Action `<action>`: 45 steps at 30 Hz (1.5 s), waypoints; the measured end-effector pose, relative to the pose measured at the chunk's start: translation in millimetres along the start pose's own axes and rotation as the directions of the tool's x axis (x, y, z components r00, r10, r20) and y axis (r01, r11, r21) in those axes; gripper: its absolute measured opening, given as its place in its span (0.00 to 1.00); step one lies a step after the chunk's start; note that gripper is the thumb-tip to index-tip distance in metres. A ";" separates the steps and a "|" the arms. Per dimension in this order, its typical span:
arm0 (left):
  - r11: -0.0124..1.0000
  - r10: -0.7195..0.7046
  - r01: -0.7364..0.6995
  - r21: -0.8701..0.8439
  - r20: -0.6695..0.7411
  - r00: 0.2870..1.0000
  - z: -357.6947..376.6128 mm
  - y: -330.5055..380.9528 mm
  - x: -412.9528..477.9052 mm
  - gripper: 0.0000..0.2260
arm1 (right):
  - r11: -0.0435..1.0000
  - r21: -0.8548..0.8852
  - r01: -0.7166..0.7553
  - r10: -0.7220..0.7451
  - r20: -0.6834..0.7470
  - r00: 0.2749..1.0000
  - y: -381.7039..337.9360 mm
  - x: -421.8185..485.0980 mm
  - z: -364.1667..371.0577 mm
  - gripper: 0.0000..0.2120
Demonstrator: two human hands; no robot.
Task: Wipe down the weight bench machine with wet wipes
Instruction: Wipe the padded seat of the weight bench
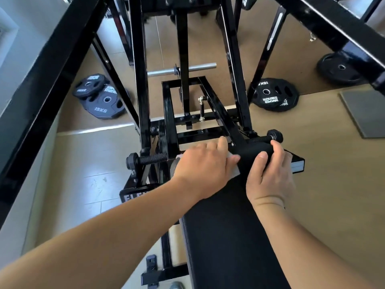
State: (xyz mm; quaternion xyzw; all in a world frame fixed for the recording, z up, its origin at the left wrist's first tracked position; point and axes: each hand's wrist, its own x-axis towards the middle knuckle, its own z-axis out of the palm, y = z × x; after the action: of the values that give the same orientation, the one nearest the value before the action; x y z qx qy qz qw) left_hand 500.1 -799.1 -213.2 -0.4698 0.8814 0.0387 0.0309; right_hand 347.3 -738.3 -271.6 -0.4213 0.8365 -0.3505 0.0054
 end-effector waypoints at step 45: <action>0.692 0.642 -0.644 0.327 0.130 0.756 35.4 26.9 -38.5 0.34 | 0.998 -0.044 -0.036 0.041 0.136 0.990 77.5 -81.0 -22.2 0.24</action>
State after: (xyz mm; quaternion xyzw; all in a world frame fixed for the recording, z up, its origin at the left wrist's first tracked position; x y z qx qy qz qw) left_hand 499.9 -748.9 -243.9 -0.1186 0.9816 -0.1099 0.1015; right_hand 338.5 -637.0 -323.8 -0.4282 0.8492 -0.3030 0.0607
